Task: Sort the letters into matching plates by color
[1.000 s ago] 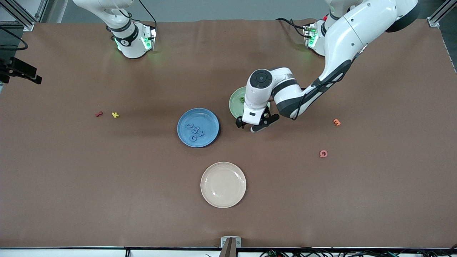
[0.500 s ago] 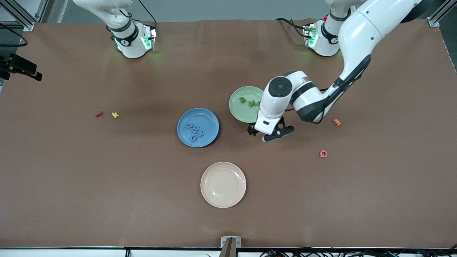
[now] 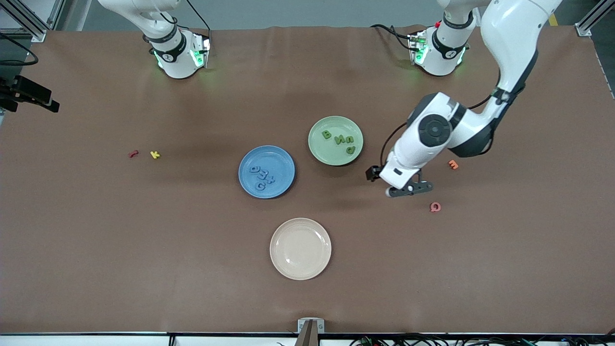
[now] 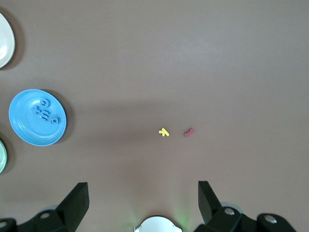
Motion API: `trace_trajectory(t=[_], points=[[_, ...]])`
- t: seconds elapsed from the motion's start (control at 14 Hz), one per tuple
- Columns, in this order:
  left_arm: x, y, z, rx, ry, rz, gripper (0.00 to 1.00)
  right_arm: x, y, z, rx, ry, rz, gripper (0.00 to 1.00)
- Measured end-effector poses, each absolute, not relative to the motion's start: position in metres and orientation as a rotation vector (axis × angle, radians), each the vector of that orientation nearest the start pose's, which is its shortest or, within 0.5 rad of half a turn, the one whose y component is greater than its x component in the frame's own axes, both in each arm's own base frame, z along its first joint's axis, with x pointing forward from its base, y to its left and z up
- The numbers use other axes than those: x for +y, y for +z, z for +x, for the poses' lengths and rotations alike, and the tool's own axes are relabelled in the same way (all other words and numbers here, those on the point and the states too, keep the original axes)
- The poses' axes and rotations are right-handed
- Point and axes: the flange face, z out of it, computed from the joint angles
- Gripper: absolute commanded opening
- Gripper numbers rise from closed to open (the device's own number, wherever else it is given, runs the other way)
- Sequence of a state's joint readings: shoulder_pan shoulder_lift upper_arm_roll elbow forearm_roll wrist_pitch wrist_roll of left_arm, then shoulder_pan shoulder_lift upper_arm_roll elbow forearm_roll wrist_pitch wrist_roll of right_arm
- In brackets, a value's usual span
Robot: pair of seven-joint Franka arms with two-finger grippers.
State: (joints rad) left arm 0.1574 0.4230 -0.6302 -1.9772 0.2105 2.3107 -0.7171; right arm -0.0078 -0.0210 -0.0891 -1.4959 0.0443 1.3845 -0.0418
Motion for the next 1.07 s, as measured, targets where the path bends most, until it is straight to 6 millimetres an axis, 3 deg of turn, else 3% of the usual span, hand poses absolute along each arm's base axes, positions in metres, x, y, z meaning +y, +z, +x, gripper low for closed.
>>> trace_trajectory(t=[0.43, 0.79, 1.07], points=[[-0.182, 0.328, 0.572, -0.175, 0.021, -3.253, 0.99, -0.047, 0.654, 0.529, 0.075, 0.101, -3.088, 1.0], [-0.097, 0.364, 0.586, -0.06, -0.026, -3.276, 0.99, -0.047, 0.654, 0.53, 0.075, 0.092, -3.089, 1.0], [-0.038, 0.417, 0.586, -0.064, -0.168, -3.23, 0.99, -0.049, 0.646, 0.52, 0.077, 0.068, -3.101, 1.0]])
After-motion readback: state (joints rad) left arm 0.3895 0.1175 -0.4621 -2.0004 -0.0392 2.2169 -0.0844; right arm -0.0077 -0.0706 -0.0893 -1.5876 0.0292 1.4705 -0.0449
